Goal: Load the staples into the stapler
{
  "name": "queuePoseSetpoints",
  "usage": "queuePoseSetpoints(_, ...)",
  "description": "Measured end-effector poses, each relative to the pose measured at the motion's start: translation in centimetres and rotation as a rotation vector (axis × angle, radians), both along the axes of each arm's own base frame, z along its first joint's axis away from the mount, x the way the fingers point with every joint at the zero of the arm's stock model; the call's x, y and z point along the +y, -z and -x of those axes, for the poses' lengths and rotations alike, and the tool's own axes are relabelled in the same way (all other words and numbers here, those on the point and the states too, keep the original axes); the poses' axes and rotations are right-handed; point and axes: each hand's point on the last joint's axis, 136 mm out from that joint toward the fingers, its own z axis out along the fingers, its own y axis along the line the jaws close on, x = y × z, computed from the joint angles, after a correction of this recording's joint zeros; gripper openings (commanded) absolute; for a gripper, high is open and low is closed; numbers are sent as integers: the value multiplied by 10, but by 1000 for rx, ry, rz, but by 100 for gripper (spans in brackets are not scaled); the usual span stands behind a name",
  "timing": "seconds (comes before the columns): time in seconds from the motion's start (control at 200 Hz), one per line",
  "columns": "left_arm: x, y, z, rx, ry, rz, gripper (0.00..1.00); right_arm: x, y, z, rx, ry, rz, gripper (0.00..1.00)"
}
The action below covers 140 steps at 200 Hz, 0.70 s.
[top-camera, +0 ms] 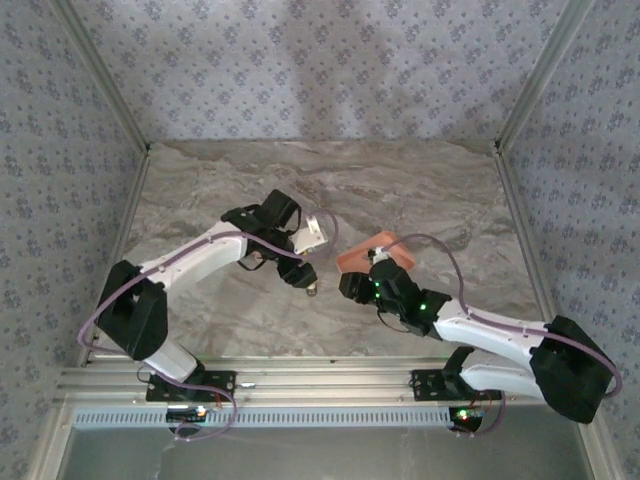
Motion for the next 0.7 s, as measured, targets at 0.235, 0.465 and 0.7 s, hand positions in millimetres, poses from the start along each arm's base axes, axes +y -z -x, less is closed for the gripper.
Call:
queuePoseSetpoints(0.235, 31, 5, -1, 181, -493, 173, 67, 20, -1, -5, 25, -46, -17, 43)
queuePoseSetpoints(0.465, 53, 40, 15, 414, -853, 282, 63, 38, 3, -9, 66, -91, -45, 43)
queuePoseSetpoints(0.7, 45, 38, 12, 554, -956, 381, 57, 53, 10, -15, 131, -109, -105, 42)
